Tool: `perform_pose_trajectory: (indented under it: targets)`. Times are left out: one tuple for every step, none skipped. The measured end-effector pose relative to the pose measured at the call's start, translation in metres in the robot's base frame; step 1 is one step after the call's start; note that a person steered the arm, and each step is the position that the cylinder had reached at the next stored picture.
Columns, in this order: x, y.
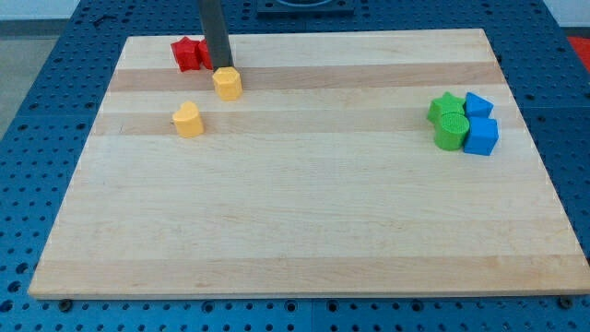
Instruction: Move the yellow hexagon towards the yellow heart
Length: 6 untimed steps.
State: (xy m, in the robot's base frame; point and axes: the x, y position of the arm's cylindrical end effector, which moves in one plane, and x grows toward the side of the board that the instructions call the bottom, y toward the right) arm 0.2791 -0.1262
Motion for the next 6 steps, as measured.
perform_pose_trajectory:
  targets:
    - [0.0,0.01]
    - [0.006,0.03]
    - [0.012,0.035]
    - [0.023,0.034]
    - [0.034,0.016]
    - [0.048,0.003]
